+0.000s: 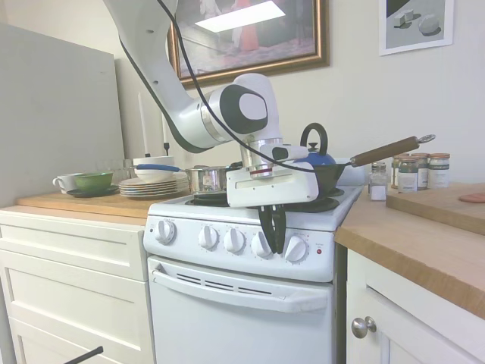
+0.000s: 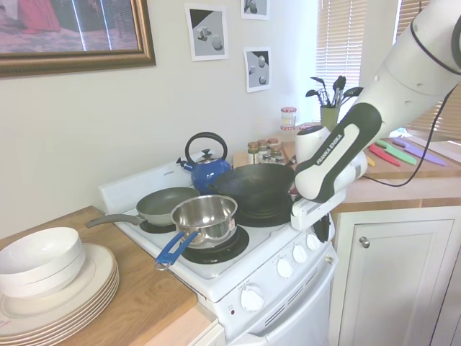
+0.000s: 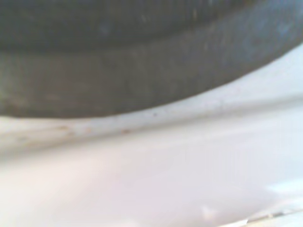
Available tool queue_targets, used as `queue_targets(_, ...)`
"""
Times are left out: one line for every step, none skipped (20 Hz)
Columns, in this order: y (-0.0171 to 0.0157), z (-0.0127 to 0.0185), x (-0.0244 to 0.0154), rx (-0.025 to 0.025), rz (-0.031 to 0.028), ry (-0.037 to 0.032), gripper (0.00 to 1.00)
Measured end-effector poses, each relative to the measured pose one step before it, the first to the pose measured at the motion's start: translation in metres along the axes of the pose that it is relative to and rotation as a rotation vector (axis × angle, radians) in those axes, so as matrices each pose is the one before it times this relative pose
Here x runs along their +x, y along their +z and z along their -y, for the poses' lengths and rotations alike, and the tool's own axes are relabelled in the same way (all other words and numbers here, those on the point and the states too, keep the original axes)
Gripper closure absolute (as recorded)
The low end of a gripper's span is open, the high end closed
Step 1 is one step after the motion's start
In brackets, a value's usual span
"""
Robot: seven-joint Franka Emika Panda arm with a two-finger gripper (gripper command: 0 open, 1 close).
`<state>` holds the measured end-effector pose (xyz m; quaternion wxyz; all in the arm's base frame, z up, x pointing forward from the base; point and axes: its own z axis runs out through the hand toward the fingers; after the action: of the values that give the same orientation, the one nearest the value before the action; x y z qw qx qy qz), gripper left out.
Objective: Turn on the stove on the bottom right
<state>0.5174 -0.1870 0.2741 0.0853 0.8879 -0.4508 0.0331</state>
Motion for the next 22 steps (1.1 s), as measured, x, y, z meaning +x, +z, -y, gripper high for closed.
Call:
queue_targets(-0.00404,-0.00108,-0.00259,0.00610,-0.00428,-0.00092,1.00)
queue_targets(-0.00383,-0.00100,-0.00325,0.00663,-0.00227,-0.00026,1.00)
queue_targets(-0.00484,-0.00035,-0.00405,0.00871,-0.00314,-0.00190,1.00)
queue_targets(-0.00538,0.00064,-0.00457,0.01021,-0.00415,-0.00218,1.00)
queue_targets(-0.00568,0.00083,-0.00517,0.01056,-0.00380,-0.00235,1.00)
queue_targets(-0.00653,0.00091,-0.00547,0.01063,-0.00306,-0.00445,1.00)
queue_targets(-0.00681,0.00077,-0.00597,0.01236,-0.00122,-0.00446,1.00)
queue_targets(-0.00723,0.00038,-0.00597,0.01300,-0.00166,-0.00359,1.00)
queue_targets(-0.00761,-0.00015,-0.00598,0.01231,-0.00348,-0.00502,1.00)
queue_targets(-0.00772,-0.00051,-0.00617,0.01169,-0.00423,-0.00561,1.00)
queue_targets(-0.00712,-0.00084,-0.00575,0.01104,-0.00415,-0.00465,1.00)
queue_targets(-0.00736,-0.00114,-0.00574,0.01169,-0.00414,-0.00305,1.00)
queue_targets(-0.00621,-0.00130,-0.00513,0.01098,-0.00266,-0.00044,1.00)
queue_targets(-0.00490,-0.00157,-0.00482,0.01017,0.00001,0.00300,1.00)
queue_targets(-0.00469,-0.00160,-0.00444,0.01093,0.00093,0.00567,0.00)
queue_targets(-0.00415,-0.00145,-0.00426,0.01195,0.00299,0.00871,0.00)
queue_targets(-0.00380,-0.00092,-0.00456,0.01132,0.00313,0.00678,0.00)
queue_targets(-0.00363,-0.00060,-0.00420,0.00830,0.00020,0.00194,0.00)
queue_targets(-0.00302,-0.00073,-0.00379,0.00692,0.00016,0.00139,0.00)
queue_targets(-0.00257,-0.00042,-0.00327,0.00571,-0.00003,0.00115,0.00)
queue_targets(-0.00210,-0.00087,-0.00239,0.00389,-0.00081,0.00132,0.00)
queue_targets(-0.00147,-0.00124,-0.00177,0.00326,0.00012,0.00319,0.00)
